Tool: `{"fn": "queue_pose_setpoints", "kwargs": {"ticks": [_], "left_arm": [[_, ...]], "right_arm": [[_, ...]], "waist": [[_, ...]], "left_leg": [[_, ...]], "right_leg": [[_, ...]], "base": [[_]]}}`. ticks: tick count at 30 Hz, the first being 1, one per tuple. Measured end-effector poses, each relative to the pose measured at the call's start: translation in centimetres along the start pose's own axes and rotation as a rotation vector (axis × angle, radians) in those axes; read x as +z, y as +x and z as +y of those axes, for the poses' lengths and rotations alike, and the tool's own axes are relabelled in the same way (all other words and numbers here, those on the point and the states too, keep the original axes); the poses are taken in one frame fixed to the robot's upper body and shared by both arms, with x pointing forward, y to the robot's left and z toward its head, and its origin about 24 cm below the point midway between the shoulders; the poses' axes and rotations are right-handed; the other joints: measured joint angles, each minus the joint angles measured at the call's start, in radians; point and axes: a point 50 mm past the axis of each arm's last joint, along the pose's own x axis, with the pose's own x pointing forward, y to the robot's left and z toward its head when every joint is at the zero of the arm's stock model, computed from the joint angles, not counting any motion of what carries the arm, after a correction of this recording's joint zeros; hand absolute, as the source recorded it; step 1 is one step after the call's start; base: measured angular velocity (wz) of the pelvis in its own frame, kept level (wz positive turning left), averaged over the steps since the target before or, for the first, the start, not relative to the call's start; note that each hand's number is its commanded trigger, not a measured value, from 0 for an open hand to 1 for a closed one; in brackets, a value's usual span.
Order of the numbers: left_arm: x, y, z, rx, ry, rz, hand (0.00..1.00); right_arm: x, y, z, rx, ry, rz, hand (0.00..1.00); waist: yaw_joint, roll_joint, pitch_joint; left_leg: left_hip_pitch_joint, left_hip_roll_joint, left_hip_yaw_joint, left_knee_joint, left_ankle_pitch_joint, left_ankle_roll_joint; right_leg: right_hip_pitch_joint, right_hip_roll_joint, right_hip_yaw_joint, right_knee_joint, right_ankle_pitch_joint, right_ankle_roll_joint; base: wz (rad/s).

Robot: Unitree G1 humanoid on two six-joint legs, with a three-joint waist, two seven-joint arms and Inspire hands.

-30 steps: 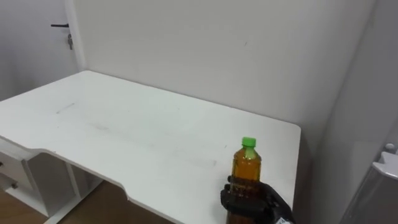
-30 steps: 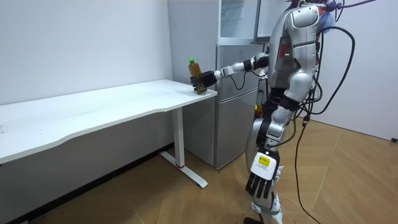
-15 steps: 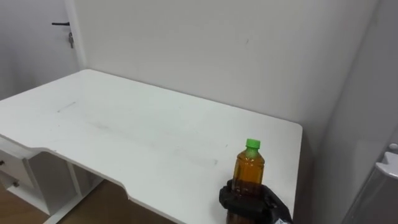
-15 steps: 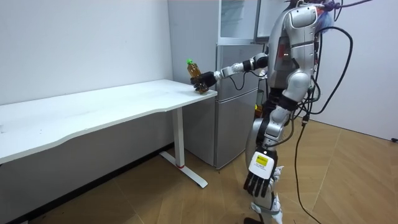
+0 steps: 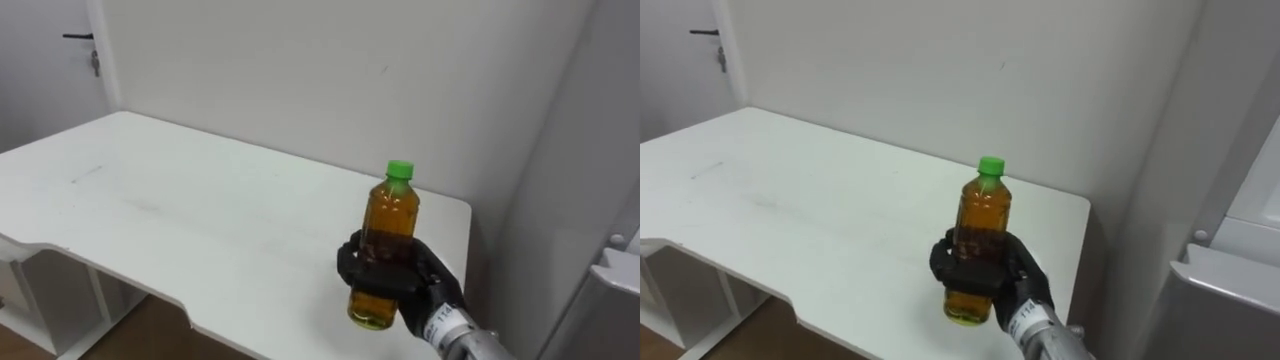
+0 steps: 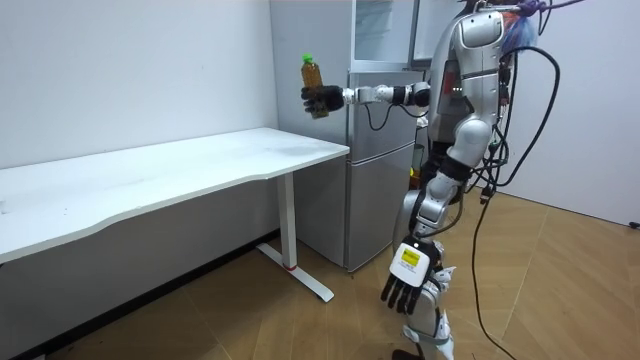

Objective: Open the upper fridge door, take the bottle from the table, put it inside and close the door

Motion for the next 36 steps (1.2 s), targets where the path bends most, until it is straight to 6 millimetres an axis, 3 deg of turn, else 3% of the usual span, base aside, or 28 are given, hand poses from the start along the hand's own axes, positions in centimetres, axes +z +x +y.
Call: {"fn": "queue_pose_setpoints", "kwargs": {"ticks": [10, 25, 36], "left_arm": [[-0.3, 0.0, -0.1, 0.0, -0.02, 0.015, 0.0], [-0.8, 0.0, 0.5, 0.055, -0.044, 0.023, 0.0], [-1.1, 0.1, 0.9, 0.07, -0.045, 0.013, 0.0]], "right_arm": [[3.2, -0.8, 1.4, 0.098, -0.052, -0.122, 1.0], [8.2, -2.6, 2.8, 0.206, -0.093, -0.319, 1.0], [12.1, -4.9, 2.9, 0.233, -0.152, -0.481, 1.0]], "waist": [[-0.033, -0.002, 0.0007], [-0.062, -0.021, -0.0121], [-0.125, -0.023, -0.0136]], "left_leg": [[-0.008, 0.002, 0.007, -0.008, 0.001, -0.001], [0.0, 0.006, 0.033, -0.018, 0.001, 0.0], [0.004, 0.008, 0.042, -0.02, 0.001, 0.0]], "right_leg": [[-0.013, 0.007, -0.001, 0.011, 0.002, -0.003], [-0.025, 0.013, 0.029, 0.015, 0.002, -0.003], [-0.03, 0.015, 0.033, 0.02, 0.003, -0.003]], "base": [[-0.01], [-0.04], [-0.02]]}}
